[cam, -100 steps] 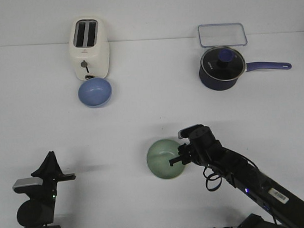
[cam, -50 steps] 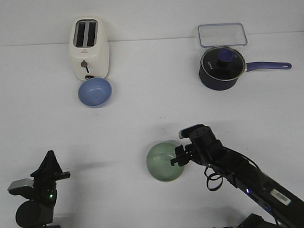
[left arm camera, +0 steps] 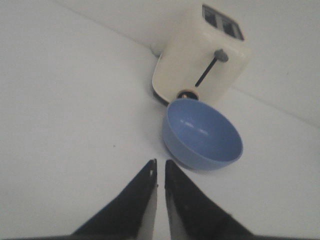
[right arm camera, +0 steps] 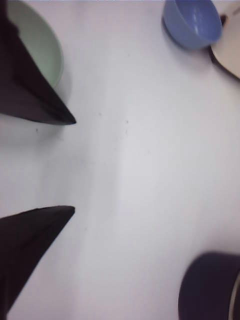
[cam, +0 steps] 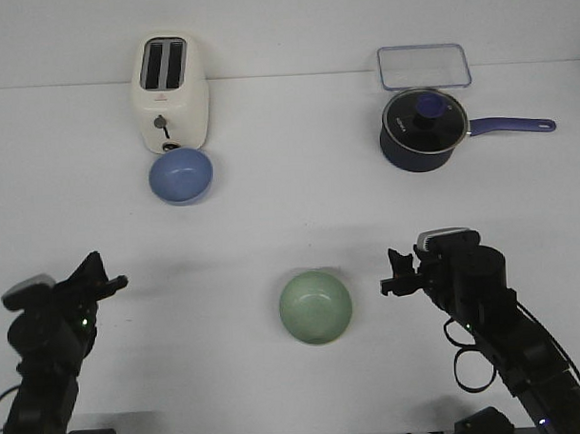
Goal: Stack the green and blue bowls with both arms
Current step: 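Reach the left gripper to the blue bowl and grasp its rim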
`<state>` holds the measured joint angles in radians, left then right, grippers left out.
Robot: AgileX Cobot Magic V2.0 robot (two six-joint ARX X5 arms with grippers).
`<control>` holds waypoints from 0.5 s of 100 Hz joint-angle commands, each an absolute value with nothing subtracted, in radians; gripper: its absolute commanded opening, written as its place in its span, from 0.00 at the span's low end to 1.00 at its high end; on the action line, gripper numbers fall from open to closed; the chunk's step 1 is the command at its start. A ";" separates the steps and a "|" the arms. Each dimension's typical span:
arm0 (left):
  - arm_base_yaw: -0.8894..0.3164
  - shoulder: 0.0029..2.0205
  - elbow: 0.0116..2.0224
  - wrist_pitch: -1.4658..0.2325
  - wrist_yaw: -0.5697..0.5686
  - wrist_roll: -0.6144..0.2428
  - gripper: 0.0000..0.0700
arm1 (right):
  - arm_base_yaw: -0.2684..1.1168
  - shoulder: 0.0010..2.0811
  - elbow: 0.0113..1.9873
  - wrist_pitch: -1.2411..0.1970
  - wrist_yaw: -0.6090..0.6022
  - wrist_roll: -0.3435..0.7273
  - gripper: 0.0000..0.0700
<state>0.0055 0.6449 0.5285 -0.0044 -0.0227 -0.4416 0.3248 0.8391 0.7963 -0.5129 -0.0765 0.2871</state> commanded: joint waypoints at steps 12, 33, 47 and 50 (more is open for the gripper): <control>0.006 1.544 1.074 -0.003 0.189 -0.355 0.68 | 0.315 0.845 0.813 -0.532 -0.078 0.237 0.47; 0.005 1.785 1.284 -0.062 0.189 -0.356 0.66 | 0.315 0.845 0.813 -0.533 -0.077 0.234 0.47; 0.000 1.887 1.357 -0.085 0.189 -0.356 0.64 | 0.315 0.845 0.813 -0.533 -0.075 0.234 0.47; -0.001 1.899 1.361 -0.085 0.189 -0.356 0.62 | 0.315 0.845 0.813 -0.533 -0.074 0.234 0.47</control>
<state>0.0032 1.8603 1.3361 -0.0834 0.1833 -0.3756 0.3122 0.8383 0.7963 -0.5411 -0.0765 0.2413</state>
